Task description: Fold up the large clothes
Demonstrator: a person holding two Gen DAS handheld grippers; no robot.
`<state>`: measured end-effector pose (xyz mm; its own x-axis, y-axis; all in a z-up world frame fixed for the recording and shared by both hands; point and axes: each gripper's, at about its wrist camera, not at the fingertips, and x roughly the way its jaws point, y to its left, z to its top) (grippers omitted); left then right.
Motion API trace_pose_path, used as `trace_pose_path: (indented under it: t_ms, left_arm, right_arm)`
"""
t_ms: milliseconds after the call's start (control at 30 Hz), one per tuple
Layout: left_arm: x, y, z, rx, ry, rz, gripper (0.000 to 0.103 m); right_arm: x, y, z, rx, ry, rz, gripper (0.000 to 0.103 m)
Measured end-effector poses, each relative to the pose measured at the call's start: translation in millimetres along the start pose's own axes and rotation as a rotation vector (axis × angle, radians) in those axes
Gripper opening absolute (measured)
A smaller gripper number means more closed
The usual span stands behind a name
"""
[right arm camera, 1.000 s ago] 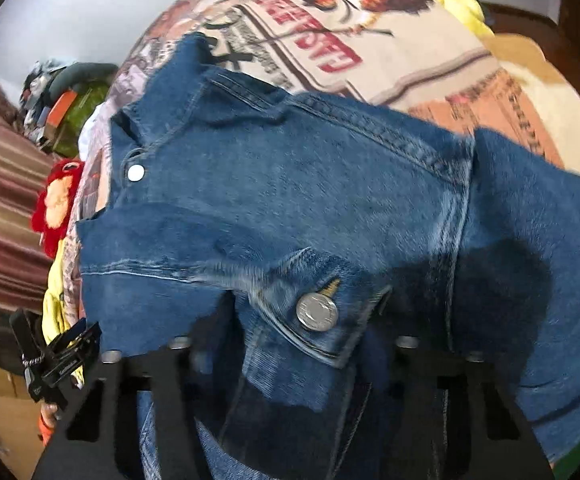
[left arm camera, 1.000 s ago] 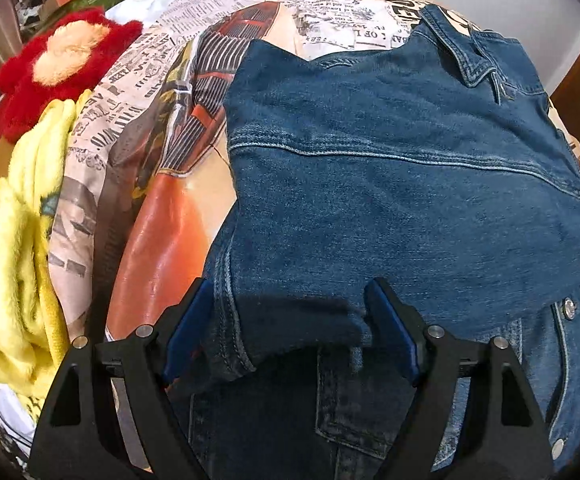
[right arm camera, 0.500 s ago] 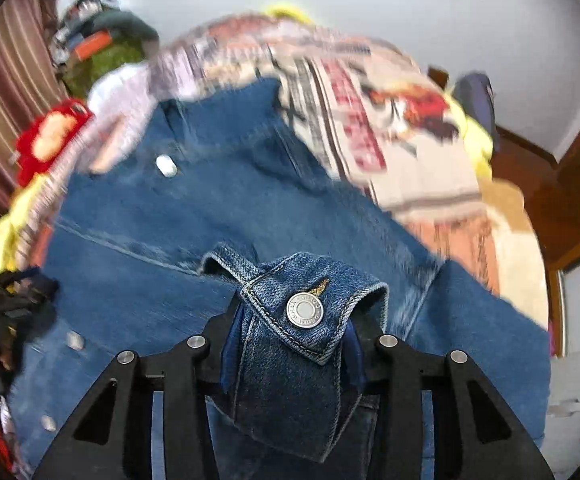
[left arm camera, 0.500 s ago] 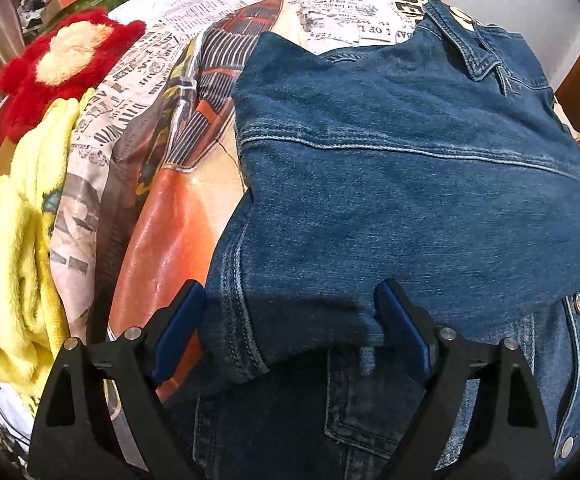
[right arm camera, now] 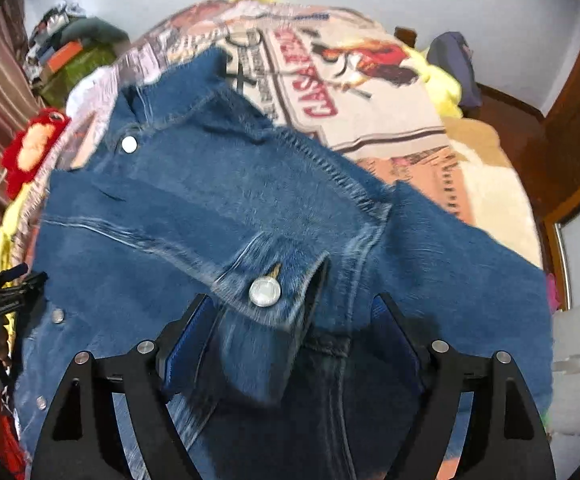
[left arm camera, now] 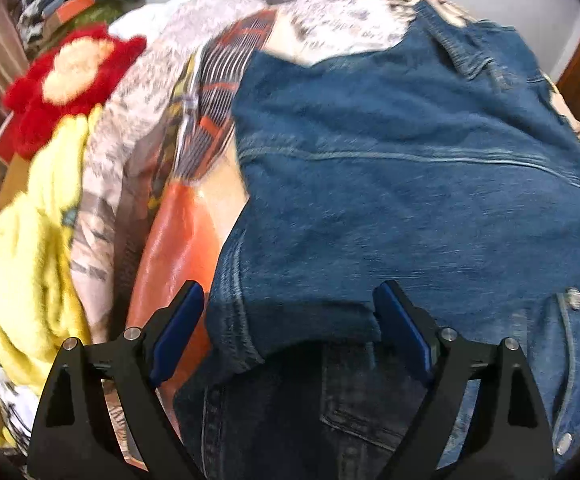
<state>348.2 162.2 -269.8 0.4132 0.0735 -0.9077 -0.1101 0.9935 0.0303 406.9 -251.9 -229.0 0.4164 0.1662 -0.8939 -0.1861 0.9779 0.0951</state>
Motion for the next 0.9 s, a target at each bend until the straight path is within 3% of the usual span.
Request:
trace_pose_path:
  t_ms: [267,567,733,900]
  left_arm:
    - [-66,-52,26,0.127,-0.154,-0.050,0.089]
    - [-112,-139,65,0.227,-0.296,-0.207,0.089]
    - [-101,-187,69,0.302,-0.278,-0.256,0.089]
    - [-69,-230,66,0.338,-0.181,-0.316,0.089]
  right_arm:
    - [-81,-48,-16,0.149,-0.189,0.018,0.080]
    - [-125,-131,-59,0.359,-0.257,-0.041,0.080]
    - [-109,-185,-97,0.541,-0.186,-0.028,0.080]
    - [-77,-230,-130,0.743,-0.116,0.066,0.080]
